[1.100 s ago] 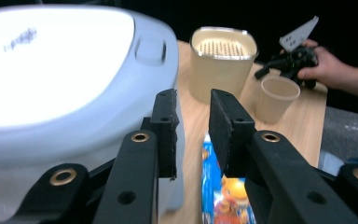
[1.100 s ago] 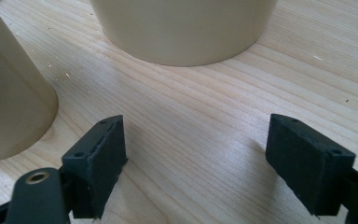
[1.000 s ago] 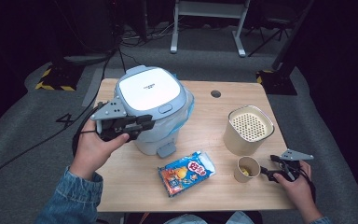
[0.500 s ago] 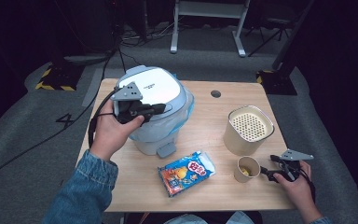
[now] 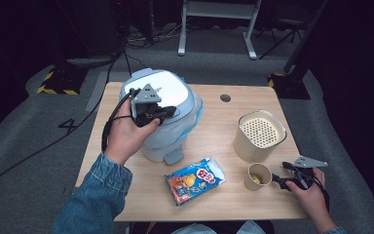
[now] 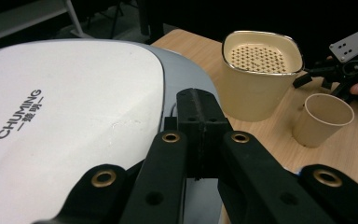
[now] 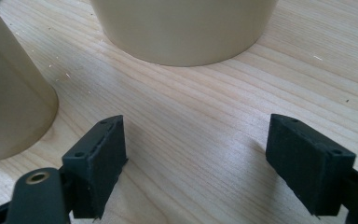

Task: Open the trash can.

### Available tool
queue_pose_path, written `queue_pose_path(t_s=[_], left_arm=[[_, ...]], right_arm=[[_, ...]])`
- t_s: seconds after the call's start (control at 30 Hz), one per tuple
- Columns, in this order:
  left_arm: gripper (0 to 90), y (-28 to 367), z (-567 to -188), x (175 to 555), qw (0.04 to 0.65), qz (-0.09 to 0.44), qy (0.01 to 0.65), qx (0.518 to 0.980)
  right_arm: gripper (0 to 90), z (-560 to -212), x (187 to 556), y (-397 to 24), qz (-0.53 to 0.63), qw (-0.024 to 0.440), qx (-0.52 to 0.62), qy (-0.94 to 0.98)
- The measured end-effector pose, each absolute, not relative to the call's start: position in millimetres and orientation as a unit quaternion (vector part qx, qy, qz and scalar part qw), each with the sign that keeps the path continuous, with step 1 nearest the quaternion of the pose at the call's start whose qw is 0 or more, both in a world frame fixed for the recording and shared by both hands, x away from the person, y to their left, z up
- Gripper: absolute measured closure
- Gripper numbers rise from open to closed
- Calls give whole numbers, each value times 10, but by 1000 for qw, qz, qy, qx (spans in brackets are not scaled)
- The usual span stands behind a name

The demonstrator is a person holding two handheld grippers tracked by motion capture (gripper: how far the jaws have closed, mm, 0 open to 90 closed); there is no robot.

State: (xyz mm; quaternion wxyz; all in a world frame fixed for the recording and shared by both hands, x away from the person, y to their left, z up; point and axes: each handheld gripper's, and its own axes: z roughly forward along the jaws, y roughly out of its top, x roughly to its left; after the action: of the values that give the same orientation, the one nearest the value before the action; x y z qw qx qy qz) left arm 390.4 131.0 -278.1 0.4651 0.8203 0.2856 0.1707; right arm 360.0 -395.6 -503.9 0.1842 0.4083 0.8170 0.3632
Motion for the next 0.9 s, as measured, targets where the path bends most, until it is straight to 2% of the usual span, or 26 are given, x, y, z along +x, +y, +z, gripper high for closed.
queue_pose_path(t_s=[0.2,0.33,0.4,0.43,0.53,0.73,0.9], left_arm=[[900,1262,-2763,3875,445,190,286,827],[889,1283,-2776,3874,457,195,284,820],[650,1289,-2790,3881,462,199,281,818],[650,1296,-2808,3881,464,204,283,814],[500,1346,-2857,3818,485,195,270,808],[466,1427,-2873,3556,503,154,221,821],[466,1551,-2925,3427,502,148,222,823]], right_arm=[[204,-5039,3600,-3956,363,184,408,817],[204,-5039,3601,-3957,363,184,408,817],[204,-5039,3601,-3957,363,184,408,817],[204,-5039,3601,-3957,363,184,408,817],[204,-5039,3601,-3957,363,184,408,817],[204,-5039,3601,-3958,363,183,408,817],[203,-5039,3606,-3960,364,182,406,818]])
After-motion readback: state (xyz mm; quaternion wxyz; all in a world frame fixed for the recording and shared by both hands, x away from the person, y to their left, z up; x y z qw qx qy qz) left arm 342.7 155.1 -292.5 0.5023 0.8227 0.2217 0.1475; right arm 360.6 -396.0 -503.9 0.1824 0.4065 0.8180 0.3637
